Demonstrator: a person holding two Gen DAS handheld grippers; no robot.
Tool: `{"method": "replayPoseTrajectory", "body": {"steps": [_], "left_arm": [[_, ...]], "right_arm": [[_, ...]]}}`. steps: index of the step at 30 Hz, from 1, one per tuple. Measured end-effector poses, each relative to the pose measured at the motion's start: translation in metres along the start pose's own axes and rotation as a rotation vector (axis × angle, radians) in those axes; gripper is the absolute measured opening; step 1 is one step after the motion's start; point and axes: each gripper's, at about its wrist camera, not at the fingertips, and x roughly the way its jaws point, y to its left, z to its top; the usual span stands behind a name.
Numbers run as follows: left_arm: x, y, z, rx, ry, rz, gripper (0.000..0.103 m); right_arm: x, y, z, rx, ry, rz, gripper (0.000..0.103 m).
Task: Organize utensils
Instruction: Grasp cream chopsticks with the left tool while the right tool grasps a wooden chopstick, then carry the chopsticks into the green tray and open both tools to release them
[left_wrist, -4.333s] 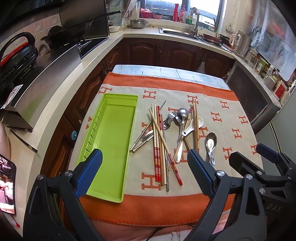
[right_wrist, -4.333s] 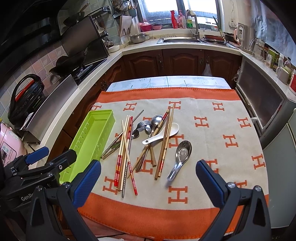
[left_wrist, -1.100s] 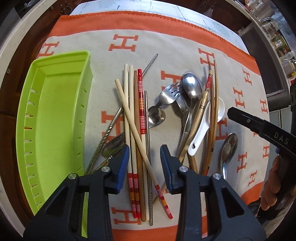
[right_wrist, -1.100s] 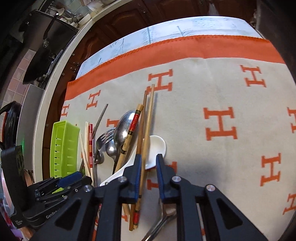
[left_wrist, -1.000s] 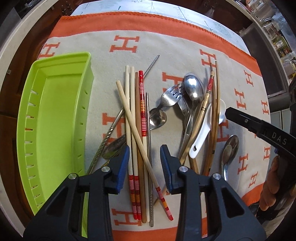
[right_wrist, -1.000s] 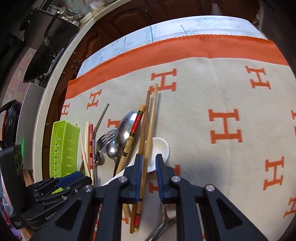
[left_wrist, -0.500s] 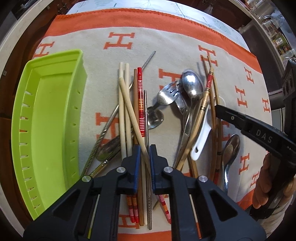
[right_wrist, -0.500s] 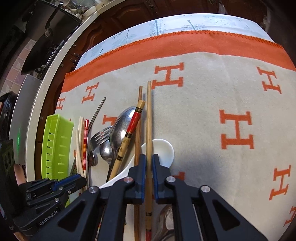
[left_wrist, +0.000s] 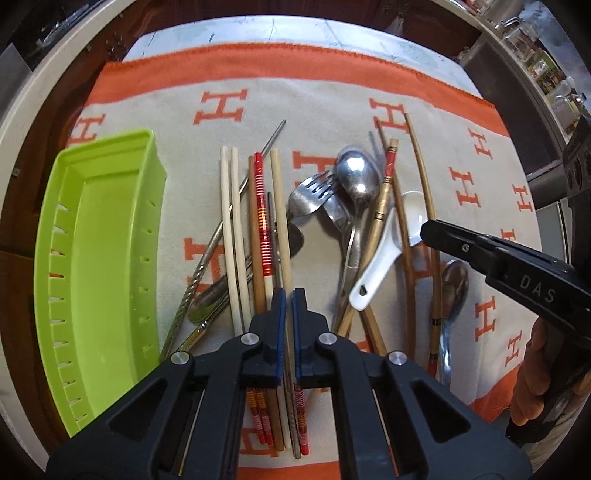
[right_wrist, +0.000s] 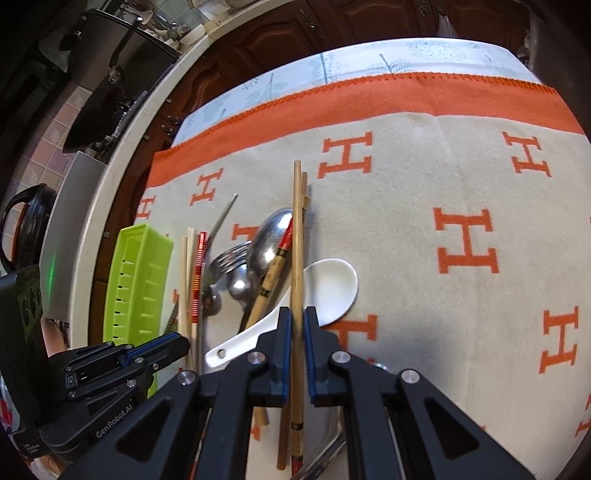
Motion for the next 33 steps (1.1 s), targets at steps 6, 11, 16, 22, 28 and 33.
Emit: {"method": "replayPoseTrajectory", "body": {"steps": [6, 11, 16, 22, 28, 33], "left_arm": [[-0.014, -0.004, -0.009, 0.022, -0.024, -0.001, 0.000], [-0.010, 0.010, -0.017, -0.017, 0.027, -0.058, 0.000], [0.002, 0.018, -0.019, -0.043, 0.072, -0.071, 0.000], [0.013, 0.021, -0.019, -0.047, 0.100, -0.063, 0.000], [0.012, 0.021, -0.019, -0.042, 0.101, -0.053, 0.000], [0.014, 0.009, -0.013, -0.035, 0.101, -0.061, 0.012]], "right_arm": [[-0.011, 0.011, -0.005, -0.019, -0.020, 0.014, 0.006], [-0.013, 0.018, -0.009, -0.027, -0.021, 0.014, 0.006], [-0.013, 0.017, -0.011, -0.019, -0.016, 0.017, 0.006], [-0.012, 0.015, -0.012, -0.011, -0.015, 0.014, 0.006], [-0.009, 0.016, -0.014, -0.014, -0.007, 0.017, 0.006], [-0.008, 0.014, -0.013, -0.009, -0.006, 0.018, 0.006]]}}
